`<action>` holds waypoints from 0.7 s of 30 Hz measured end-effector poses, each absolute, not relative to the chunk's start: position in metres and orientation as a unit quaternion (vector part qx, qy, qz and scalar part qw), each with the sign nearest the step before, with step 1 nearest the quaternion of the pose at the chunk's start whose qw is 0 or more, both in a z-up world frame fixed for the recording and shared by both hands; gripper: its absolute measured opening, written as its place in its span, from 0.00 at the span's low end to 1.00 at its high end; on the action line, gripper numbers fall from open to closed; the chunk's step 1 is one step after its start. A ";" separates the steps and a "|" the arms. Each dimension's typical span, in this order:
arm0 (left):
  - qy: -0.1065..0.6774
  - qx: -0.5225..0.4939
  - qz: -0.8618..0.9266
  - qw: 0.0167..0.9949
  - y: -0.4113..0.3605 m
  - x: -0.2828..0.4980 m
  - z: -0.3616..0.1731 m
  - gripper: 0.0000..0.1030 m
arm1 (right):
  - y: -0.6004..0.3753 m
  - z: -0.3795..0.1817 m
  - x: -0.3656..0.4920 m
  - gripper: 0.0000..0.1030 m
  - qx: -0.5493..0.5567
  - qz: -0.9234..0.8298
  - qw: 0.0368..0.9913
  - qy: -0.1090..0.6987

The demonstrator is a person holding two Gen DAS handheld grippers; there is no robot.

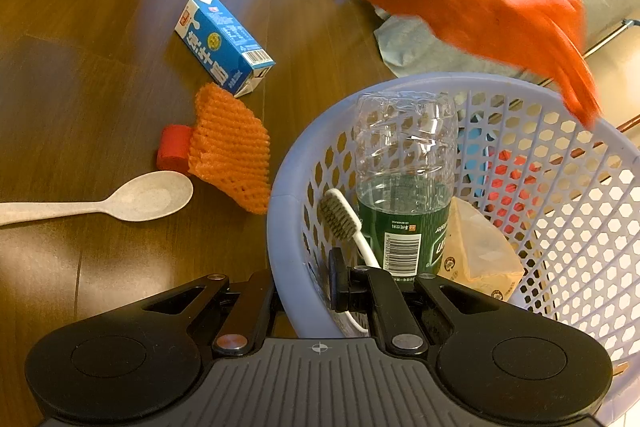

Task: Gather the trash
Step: 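Lift the bag over the wastebasket and open the left tool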

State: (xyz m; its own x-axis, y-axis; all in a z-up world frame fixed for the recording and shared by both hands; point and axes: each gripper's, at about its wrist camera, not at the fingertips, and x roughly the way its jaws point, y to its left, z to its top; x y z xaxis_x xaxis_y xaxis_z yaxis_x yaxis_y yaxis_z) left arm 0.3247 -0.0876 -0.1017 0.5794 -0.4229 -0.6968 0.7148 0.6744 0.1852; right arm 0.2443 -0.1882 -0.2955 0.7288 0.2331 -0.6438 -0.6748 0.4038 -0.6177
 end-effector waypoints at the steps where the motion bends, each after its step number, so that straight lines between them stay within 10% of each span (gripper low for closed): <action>1: 0.310 0.248 -0.335 0.854 -0.097 0.325 -0.102 0.36 | -0.188 -0.295 0.245 0.04 -0.466 0.282 0.804 0.237; 7: 0.245 0.355 -0.363 0.826 -0.155 0.326 -0.106 0.42 | -0.189 -0.295 0.245 0.04 -0.463 0.282 0.806 0.236; 10: 0.215 0.336 -0.388 0.831 -0.172 0.327 -0.102 0.69 | -0.189 -0.293 0.245 0.04 -0.459 0.281 0.808 0.237; 21: 0.257 0.200 -0.346 0.880 -0.117 0.338 -0.094 0.69 | -0.192 -0.290 0.246 0.04 -0.451 0.279 0.813 0.239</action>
State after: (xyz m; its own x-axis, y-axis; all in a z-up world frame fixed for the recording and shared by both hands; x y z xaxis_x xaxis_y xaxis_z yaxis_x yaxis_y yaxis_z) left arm 0.3376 -0.1166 -0.0939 0.6289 -0.5057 -0.5906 0.7116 0.6804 0.1751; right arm 0.2461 -0.1917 -0.2899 0.7295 0.2387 -0.6409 -0.6700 0.4378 -0.5995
